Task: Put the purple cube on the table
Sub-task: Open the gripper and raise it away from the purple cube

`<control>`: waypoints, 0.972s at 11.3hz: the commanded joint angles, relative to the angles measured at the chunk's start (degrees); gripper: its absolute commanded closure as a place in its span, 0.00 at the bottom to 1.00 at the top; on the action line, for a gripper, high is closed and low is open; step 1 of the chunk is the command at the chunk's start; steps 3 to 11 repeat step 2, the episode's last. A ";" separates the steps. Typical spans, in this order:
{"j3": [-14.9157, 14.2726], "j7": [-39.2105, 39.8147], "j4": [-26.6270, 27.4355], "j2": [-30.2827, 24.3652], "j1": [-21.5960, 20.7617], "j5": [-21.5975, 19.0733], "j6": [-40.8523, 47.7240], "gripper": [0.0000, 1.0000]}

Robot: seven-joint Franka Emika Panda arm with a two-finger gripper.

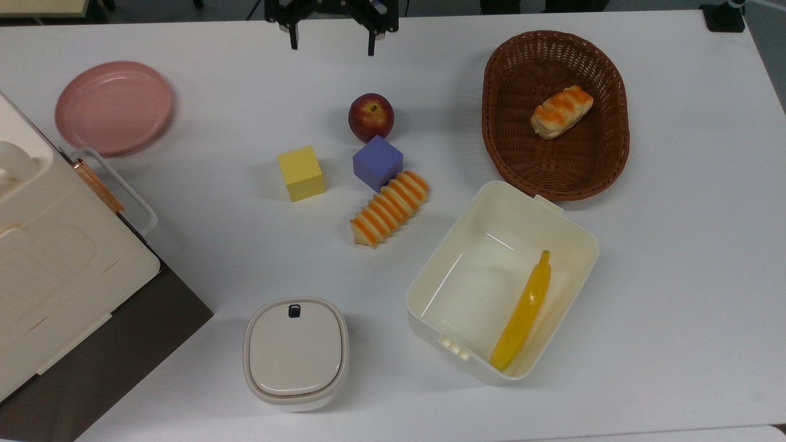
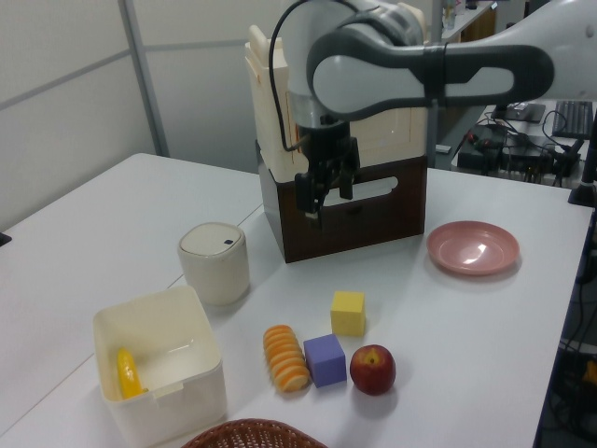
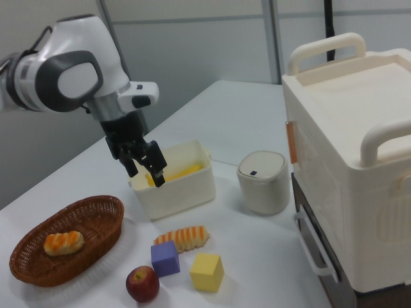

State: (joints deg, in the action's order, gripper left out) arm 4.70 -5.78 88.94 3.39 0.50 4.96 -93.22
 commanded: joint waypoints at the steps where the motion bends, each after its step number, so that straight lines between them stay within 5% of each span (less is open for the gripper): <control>1: -3.38 0.50 1.84 -3.74 -2.16 0.05 0.84 0.00; 11: -3.39 0.59 1.93 -3.74 -2.17 -0.03 1.45 0.00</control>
